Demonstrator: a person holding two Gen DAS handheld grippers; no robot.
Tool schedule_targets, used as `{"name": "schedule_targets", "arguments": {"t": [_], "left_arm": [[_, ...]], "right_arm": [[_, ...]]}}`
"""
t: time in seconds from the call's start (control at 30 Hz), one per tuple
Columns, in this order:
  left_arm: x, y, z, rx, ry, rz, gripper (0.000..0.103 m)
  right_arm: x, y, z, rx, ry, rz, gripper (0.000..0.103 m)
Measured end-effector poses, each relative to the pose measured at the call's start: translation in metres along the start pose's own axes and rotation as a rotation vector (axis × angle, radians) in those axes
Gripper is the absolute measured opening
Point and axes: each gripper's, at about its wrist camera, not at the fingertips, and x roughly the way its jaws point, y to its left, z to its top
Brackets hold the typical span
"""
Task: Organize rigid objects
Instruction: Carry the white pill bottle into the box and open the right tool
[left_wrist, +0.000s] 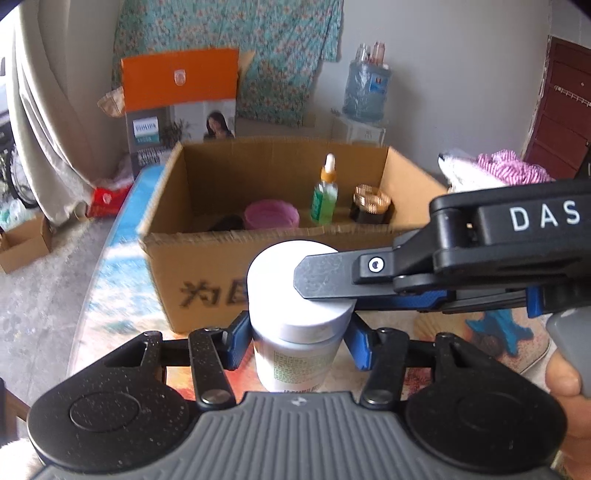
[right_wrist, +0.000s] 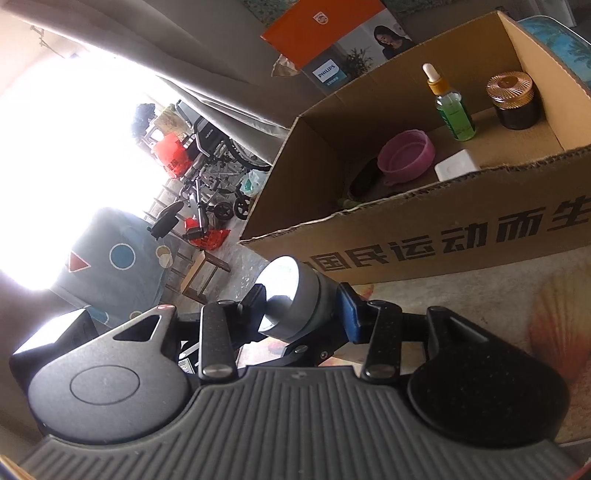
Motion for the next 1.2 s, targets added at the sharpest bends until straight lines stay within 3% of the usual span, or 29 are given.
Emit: {"name": "schedule_targets", "arguments": {"t": [0.23,0.47,0.6,0.8,1.03,1.2], "left_arm": [[-0.052,0.000,0.048,0.041,-0.157,0.037,0.055],[-0.040,-0.028,0.109,0.075,-0.230,-0.048,0.054],[-0.005,-0.049,0.131,0.071,-0.193,-0.150,0.054],[0.063,-0.077,0.127,0.072,-0.069,-0.229,0.054],[0.126,-0.087,0.116,0.073,0.061,-0.257,0.054],[0.144,-0.090,0.113,0.083,0.107,-0.252,0.054]], "right_arm": [[-0.030,0.058,0.028,-0.148,-0.102,0.088,0.043],[-0.065,0.070,0.084,-0.228,-0.234,0.057,0.043],[-0.081,0.043,0.112,-0.198,-0.265,0.009,0.043],[-0.087,-0.025,0.129,-0.096,-0.247,-0.086,0.043],[-0.071,-0.090,0.120,0.005,-0.196,-0.148,0.043],[-0.058,-0.110,0.115,0.021,-0.171,-0.165,0.043]]}}
